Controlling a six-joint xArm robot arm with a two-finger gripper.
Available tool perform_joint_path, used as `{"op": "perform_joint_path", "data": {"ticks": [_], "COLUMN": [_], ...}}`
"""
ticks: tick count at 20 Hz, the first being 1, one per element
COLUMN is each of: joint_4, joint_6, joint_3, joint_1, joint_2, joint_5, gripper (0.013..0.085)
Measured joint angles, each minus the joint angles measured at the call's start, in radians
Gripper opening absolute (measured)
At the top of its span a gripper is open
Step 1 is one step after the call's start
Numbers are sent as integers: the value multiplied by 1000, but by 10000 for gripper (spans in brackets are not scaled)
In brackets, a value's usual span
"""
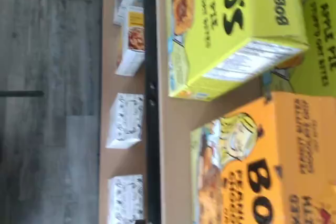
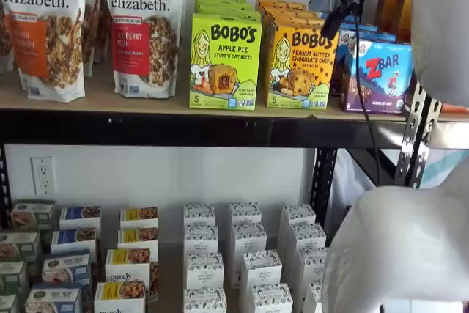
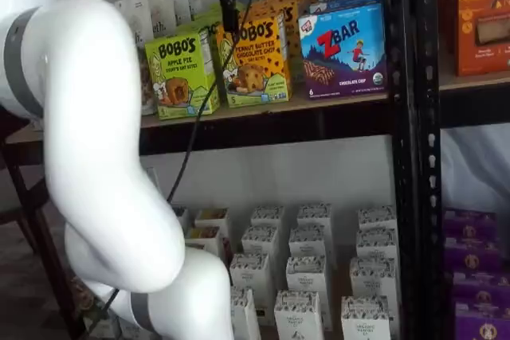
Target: Pick up the orange box on the top shelf, the fifth box from the left
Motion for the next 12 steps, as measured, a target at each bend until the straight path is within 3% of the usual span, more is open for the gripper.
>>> {"op": "perform_joint_path", "data": {"ticks": [12], "joint_4": [-102], "joint_6": [-18], "joint_3": [-99], "joint_1": [18], "joint_2": [112], "joint_5": [-49], "gripper": [850]}}
